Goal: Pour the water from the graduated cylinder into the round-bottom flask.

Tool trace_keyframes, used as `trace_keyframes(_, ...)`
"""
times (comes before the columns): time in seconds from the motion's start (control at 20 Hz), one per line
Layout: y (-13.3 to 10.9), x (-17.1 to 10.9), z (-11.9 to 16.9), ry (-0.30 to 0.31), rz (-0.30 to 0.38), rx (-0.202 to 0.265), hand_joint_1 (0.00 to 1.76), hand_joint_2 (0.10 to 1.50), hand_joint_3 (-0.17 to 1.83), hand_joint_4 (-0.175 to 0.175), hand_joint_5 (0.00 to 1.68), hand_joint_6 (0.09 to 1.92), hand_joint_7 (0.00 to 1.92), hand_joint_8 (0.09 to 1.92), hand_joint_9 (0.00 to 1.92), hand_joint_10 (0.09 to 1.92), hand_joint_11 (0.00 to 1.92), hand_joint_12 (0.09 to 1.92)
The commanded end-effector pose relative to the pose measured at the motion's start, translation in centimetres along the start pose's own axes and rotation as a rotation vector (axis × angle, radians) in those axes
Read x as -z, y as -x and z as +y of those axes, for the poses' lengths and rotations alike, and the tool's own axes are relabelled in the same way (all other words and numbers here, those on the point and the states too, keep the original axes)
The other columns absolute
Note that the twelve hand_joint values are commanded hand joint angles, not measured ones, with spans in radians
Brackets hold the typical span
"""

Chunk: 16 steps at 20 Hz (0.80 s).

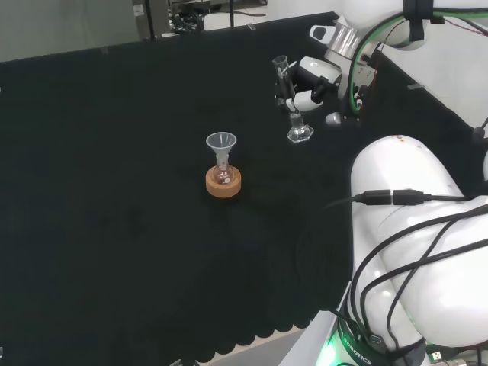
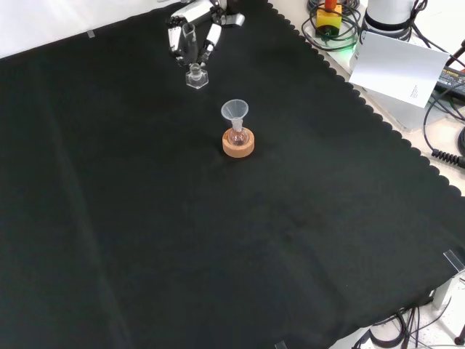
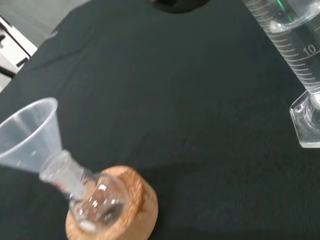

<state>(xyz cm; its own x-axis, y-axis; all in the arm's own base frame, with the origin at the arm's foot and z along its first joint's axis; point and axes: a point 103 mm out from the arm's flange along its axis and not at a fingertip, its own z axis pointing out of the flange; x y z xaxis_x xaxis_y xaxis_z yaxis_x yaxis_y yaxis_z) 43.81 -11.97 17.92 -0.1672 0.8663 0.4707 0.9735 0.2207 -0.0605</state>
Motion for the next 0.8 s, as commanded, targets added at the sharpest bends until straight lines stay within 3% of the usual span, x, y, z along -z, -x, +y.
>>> trace_keyframes(0.05,-1.2,-0.3,-2.4,-0.115,-0.038,-0.02,1.25,1.08,-0.02,-0.013,1.09,0.96,1.09,0.76,1.39,0.11,1.2,0.75)
trace_keyframes(0.25,-2.2,-0.9,-3.5,-0.215,-0.088,-0.022,1.25,1.08,-0.02,-0.012,1.09,0.95,1.09,0.75,1.39,0.11,1.2,0.75)
trace_keyframes(0.55,-4.6,-1.4,-4.9,-0.271,-0.214,-0.002,1.25,1.08,-0.02,-0.009,1.09,0.95,1.1,0.75,1.4,0.11,1.2,0.74)
trace_keyframes(0.8,-5.9,-2.0,-4.8,-0.358,-0.326,-0.011,1.25,1.08,-0.02,-0.009,1.09,0.95,1.1,0.75,1.4,0.11,1.2,0.74)
